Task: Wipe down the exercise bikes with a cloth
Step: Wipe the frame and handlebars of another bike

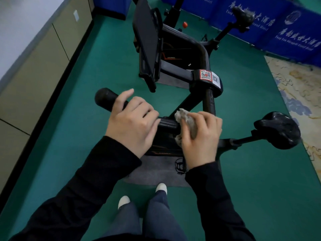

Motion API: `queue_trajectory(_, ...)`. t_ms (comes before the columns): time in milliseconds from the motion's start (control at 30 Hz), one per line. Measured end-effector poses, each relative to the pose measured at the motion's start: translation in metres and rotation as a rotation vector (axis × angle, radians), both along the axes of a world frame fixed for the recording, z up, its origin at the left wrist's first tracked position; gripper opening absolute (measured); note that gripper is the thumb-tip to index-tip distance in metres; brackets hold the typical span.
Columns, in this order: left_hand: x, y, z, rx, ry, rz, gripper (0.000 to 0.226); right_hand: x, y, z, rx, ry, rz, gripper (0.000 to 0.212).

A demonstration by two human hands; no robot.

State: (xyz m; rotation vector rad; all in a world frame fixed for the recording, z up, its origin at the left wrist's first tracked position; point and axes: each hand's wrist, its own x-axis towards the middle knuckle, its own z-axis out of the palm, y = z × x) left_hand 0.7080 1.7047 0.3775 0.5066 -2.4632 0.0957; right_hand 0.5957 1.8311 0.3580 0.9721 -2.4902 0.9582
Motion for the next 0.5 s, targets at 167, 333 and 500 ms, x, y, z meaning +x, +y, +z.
queue_trajectory(167, -0.013, 0.016, -0.014, 0.079, -0.063, 0.005, 0.024, -0.018, 0.008, 0.006, 0.040, -0.009, 0.133, 0.017)
queue_trajectory(333, -0.016, 0.017, -0.015, 0.104, -0.042, 0.041, 0.026, -0.057, 0.001, 0.026, 0.349, -0.235, 0.253, 0.013)
queue_trajectory(500, -0.015, 0.017, -0.016, 0.126, -0.045, 0.059, 0.027, -0.072, -0.047, 0.035, 0.626, -0.548, 0.526, 0.016)
